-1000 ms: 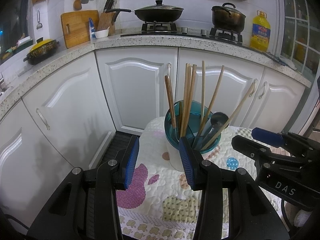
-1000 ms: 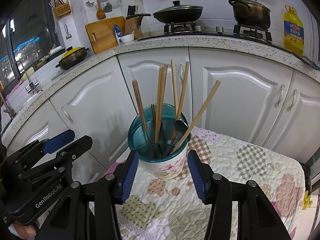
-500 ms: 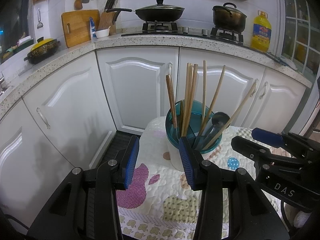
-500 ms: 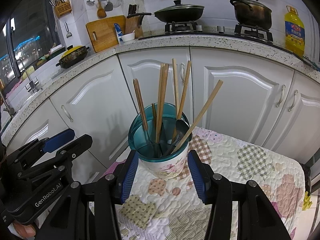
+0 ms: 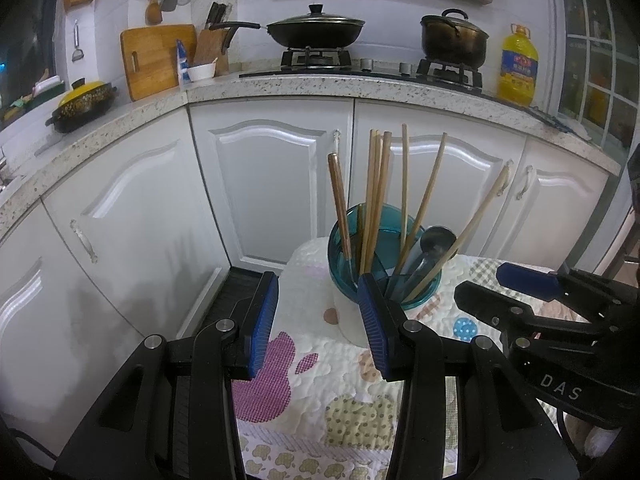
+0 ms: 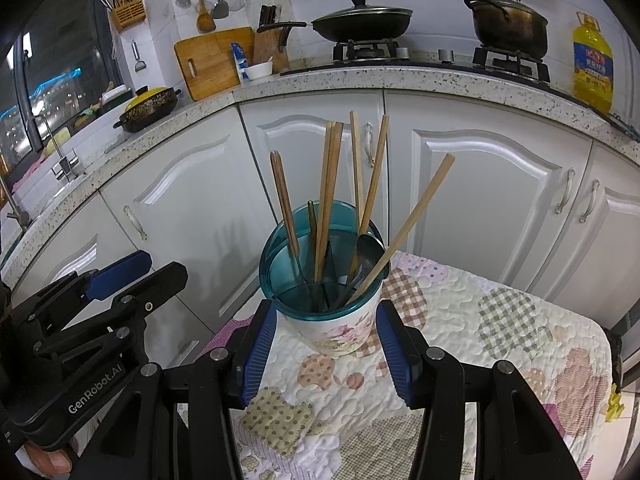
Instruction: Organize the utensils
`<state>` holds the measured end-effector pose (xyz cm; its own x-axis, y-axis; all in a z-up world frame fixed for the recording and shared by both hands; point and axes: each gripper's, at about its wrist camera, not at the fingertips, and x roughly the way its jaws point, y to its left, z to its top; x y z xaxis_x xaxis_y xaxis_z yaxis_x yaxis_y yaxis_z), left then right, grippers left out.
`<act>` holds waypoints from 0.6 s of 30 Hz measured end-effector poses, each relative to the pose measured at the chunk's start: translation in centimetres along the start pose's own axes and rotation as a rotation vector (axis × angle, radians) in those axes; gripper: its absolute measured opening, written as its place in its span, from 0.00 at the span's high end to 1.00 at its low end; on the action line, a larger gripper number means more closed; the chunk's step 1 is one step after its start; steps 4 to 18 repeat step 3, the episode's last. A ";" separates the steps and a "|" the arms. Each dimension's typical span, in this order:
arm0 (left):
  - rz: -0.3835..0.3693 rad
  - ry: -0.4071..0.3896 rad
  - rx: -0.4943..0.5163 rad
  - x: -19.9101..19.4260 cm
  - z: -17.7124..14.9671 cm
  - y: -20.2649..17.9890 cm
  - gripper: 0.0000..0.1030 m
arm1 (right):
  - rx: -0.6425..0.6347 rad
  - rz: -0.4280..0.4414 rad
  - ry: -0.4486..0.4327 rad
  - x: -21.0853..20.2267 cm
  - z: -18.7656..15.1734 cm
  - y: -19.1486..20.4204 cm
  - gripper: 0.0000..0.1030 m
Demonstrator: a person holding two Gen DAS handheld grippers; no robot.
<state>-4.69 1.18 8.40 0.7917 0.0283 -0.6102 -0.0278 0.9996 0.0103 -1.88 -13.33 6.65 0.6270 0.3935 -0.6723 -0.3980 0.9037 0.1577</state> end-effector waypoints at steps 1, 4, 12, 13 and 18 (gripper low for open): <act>-0.001 0.000 0.002 0.0 -0.1 -0.1 0.61 | 0.003 0.001 0.002 0.0 -0.1 -0.1 0.52; -0.005 0.005 0.001 0.2 -0.1 -0.1 0.60 | 0.017 0.003 -0.005 -0.1 -0.4 -0.7 0.52; -0.005 0.005 0.001 0.2 -0.1 -0.1 0.60 | 0.017 0.003 -0.005 -0.1 -0.4 -0.7 0.52; -0.005 0.005 0.001 0.2 -0.1 -0.1 0.60 | 0.017 0.003 -0.005 -0.1 -0.4 -0.7 0.52; -0.005 0.005 0.001 0.2 -0.1 -0.1 0.60 | 0.017 0.003 -0.005 -0.1 -0.4 -0.7 0.52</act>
